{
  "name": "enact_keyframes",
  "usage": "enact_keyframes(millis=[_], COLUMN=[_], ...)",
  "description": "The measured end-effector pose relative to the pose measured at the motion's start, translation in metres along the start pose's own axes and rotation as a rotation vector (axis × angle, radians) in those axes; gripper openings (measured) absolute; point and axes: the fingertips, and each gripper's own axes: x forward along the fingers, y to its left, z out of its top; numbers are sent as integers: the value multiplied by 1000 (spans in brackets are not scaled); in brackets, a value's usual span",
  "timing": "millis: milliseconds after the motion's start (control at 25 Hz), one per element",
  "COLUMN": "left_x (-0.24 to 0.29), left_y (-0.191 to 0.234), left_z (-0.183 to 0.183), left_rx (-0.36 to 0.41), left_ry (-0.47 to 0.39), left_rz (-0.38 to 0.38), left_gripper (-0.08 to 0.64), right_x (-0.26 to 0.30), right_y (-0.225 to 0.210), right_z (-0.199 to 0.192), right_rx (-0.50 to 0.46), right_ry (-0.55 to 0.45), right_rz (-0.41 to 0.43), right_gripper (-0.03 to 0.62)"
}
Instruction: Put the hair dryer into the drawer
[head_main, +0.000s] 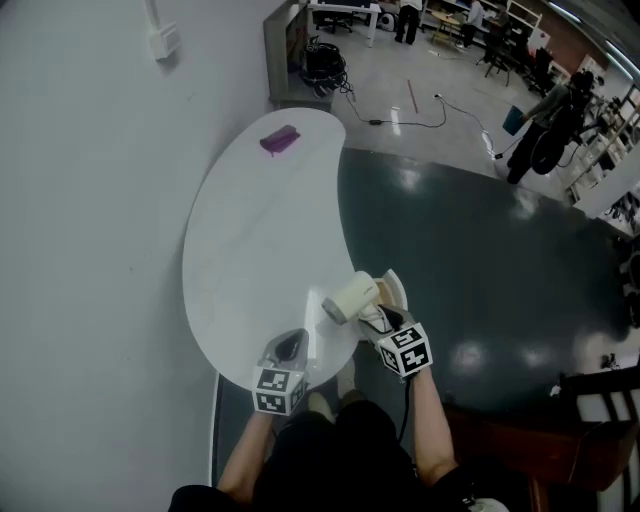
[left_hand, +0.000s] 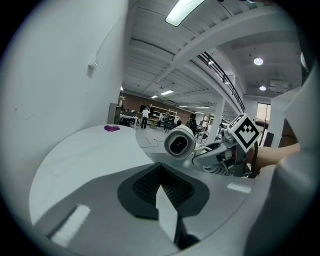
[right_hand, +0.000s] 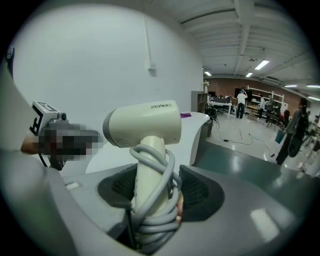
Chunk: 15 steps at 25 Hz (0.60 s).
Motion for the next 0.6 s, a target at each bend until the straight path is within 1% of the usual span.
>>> enact_keyframes(millis=[120, 240, 440, 600], left_x=[5, 13, 34, 57], left_y=[-12, -21, -40, -52], left_z=[-7, -8, -16, -20], left_rx=[-1, 22, 26, 34], left_ry=[12, 10, 32, 50], left_rz=[-31, -54, -87, -90], left_gripper=[5, 5, 5, 5], right_x=[-12, -20, -30, -26], right_y=[-11, -22, -42, -63], right_z=[-19, -36, -63, -84], right_rx=[46, 87, 142, 183], right_ry=[3, 13, 21, 42], right_rz=[-61, -101, -118, -132], right_gripper=[244, 244, 244, 244])
